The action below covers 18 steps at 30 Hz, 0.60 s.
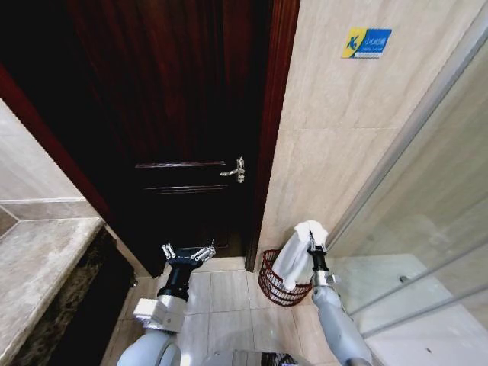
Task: Discard the used towel into the hamper.
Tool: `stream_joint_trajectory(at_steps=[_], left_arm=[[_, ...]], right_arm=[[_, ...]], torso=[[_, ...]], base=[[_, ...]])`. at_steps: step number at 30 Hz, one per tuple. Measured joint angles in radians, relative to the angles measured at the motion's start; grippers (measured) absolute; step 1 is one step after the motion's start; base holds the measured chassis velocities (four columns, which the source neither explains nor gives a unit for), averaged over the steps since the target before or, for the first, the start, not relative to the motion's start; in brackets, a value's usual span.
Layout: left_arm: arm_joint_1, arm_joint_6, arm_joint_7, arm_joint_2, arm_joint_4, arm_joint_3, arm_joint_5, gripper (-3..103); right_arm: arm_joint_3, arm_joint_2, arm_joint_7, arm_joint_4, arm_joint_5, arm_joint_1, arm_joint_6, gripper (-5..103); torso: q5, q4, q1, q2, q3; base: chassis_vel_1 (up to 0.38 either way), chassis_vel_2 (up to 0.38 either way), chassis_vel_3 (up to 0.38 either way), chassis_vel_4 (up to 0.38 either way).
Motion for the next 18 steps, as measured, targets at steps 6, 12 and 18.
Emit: stream_joint_trajectory(at_steps=[6, 12, 18], left_arm=[[0.000, 0.000, 0.000, 0.000, 0.000, 0.000, 0.000, 100], [0.000, 0.000, 0.000, 0.000, 0.000, 0.000, 0.000, 100], [0.000, 0.000, 0.000, 0.000, 0.000, 0.000, 0.000, 100]], right_arm=[[0.011, 0.006, -0.010, -0.049, -0.006, 0.002, 0.000, 12], [0.057, 0.001, -0.002, -0.124, -0.013, 0.054, 0.000, 12], [0.091, 0.013, 0.001, -0.125, -0.043, 0.140, 0.000, 12]], torso=[[0.0000, 0.0000, 0.000, 0.000, 0.000], [0.0000, -0.0003, 0.000, 0.000, 0.000], [-0.0001, 0.0003, 0.000, 0.000, 0.000]], base=[[0.000, 0.000, 0.000, 0.000], [0.000, 0.000, 0.000, 0.000], [0.000, 0.000, 0.000, 0.000]])
